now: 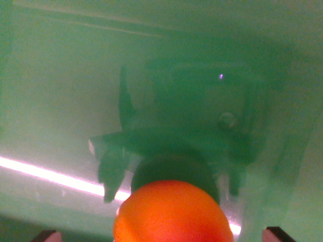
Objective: Pick fruit
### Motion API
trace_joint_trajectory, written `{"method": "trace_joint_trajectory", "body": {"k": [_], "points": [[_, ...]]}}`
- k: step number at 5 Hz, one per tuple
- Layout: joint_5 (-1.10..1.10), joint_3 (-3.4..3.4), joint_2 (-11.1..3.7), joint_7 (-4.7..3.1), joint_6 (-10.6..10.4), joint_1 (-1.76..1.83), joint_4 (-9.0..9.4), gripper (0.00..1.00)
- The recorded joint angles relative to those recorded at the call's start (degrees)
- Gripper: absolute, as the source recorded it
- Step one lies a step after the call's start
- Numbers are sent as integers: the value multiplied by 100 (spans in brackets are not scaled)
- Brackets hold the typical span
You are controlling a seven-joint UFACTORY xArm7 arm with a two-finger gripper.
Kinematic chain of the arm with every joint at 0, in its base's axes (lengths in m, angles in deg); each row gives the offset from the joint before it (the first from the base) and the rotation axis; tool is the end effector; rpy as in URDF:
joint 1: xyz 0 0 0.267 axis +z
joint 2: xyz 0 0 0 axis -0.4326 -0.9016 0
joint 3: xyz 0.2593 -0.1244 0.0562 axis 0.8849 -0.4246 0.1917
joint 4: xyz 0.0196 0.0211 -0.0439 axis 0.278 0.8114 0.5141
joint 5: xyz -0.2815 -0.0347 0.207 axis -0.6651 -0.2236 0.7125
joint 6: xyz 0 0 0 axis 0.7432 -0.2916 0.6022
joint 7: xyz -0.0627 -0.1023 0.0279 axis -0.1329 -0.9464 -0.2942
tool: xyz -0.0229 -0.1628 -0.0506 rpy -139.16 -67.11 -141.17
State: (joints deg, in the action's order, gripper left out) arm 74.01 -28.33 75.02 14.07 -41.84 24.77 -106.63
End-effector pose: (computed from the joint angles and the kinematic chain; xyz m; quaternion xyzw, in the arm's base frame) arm 0.3575 0.0164 0.0358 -0.9914 -0.1021 0.0812 0.0084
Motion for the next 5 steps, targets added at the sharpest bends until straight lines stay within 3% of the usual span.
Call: {"method": "trace_joint_trajectory", "body": {"k": [5], "points": [[-3,-2,-4,-22,-124,2,131,0]]}}
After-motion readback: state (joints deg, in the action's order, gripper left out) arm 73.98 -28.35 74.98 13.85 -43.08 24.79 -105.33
